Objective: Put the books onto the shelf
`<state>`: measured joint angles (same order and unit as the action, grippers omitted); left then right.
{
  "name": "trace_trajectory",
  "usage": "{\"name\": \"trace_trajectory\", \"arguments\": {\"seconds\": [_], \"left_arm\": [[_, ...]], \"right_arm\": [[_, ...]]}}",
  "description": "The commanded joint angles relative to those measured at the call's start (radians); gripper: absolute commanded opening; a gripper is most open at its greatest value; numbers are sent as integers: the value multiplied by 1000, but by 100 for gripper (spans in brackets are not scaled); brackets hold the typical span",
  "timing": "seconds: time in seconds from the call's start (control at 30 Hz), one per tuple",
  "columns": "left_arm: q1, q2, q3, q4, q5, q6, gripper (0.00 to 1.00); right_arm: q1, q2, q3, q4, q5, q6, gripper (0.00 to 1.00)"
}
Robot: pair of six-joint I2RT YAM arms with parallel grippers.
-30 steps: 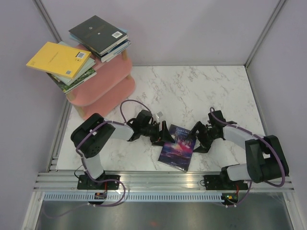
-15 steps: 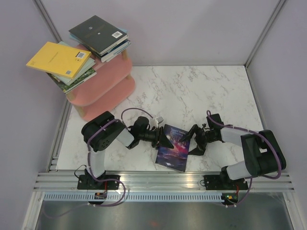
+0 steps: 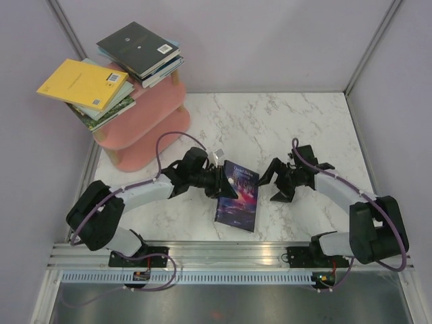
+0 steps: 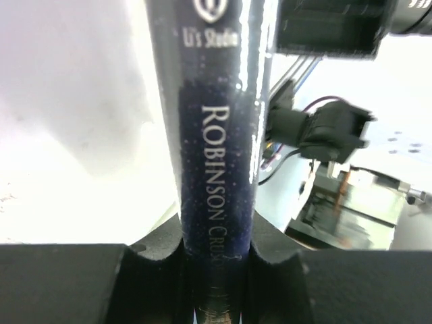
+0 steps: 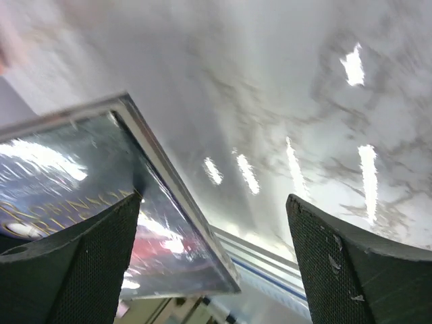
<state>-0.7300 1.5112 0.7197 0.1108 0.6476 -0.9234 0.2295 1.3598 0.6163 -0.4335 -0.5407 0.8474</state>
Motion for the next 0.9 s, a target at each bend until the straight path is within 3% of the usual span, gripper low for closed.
{"name": "trace_trajectory", "arguments": {"seconds": [0.0, 0.13, 0.23, 0.27, 0.33, 0.5, 0.63, 0.73, 0.87], "left_arm": [[10, -155, 193, -204, -54, 104, 2], [50, -259, 390, -442, -106, 175, 2], [150, -310, 652, -644, -117, 211, 2], [232, -318, 708, -725, -103, 215, 2], [358, -322, 888, -789, -45, 234, 2], [509, -252, 1269, -962, 44, 311, 2], [663, -192, 1573, -990, 98, 270, 2], [800, -163, 1672, -985, 142, 227, 2], [958, -163, 1643, -950, 156, 189, 2]], "right_arm": [[-2, -91, 189, 10, 81, -56, 94], [-1, -110, 350, 7, 55, -15, 95], [-1, -99, 419, 9, 47, 21, 95], [-1, -96, 434, 12, 47, 25, 95], [-1, -87, 441, 18, 42, 16, 95], [1, -74, 419, 22, 35, 5, 95], [11, -68, 415, 22, 39, -11, 95], [27, -61, 422, 24, 39, -21, 95], [56, -47, 425, 21, 41, -27, 95]]}}
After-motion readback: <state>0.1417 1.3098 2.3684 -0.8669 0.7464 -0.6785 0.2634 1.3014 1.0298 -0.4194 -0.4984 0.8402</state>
